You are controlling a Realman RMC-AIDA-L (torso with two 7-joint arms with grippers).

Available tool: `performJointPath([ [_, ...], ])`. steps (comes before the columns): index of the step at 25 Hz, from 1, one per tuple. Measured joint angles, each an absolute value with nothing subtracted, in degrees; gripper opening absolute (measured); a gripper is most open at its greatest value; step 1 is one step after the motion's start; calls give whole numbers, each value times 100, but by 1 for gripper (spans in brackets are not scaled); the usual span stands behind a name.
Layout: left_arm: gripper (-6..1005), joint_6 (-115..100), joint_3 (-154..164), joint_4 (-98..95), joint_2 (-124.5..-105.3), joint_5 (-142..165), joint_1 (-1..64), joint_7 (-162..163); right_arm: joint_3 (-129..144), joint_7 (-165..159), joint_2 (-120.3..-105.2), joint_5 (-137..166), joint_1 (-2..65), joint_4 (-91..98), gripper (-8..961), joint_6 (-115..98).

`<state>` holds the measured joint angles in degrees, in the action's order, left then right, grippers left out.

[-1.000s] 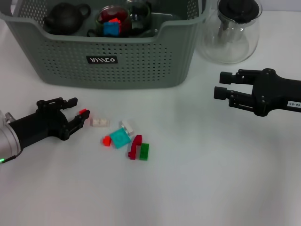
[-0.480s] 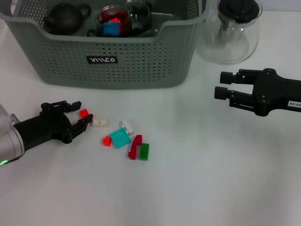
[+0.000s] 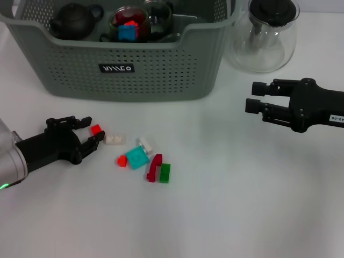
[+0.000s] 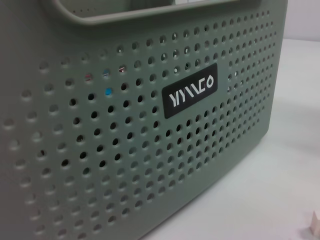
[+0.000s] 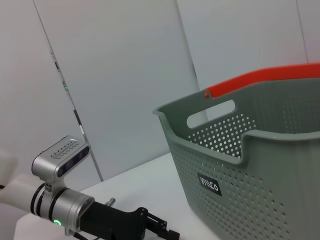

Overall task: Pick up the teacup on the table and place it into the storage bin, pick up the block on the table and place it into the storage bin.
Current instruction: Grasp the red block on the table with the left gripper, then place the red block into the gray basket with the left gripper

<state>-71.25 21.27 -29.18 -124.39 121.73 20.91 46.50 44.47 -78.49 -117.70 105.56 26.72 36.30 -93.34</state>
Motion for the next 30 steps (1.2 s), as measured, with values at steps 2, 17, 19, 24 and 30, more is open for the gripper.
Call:
performJointPath([
  [2,445,-7125,2149,-2918,-12444,12173,2093,4645,4447,-7849,-11769,10556,2672,3630,504,-9334],
  [17,197,-7848,2131,-3286,-12444,12124,1995,4769,4447,-7857,-11751,10541,2672,3630,504,-9325],
  [19,202,-8402,1938,-3598,-12418,12121,1967,5140,4447,-7858,-11750,10540,2684,3630,504,-9325],
  [24,214,-10372,1678,-4573,-12191,12079,2157,7172,4447,-7858,-11751,10538,2714,3635,505,-9325],
  [30,228,-11282,1601,-4759,-11943,11405,2679,8766,4447,-7857,-11756,10535,2764,3638,505,-9325],
])
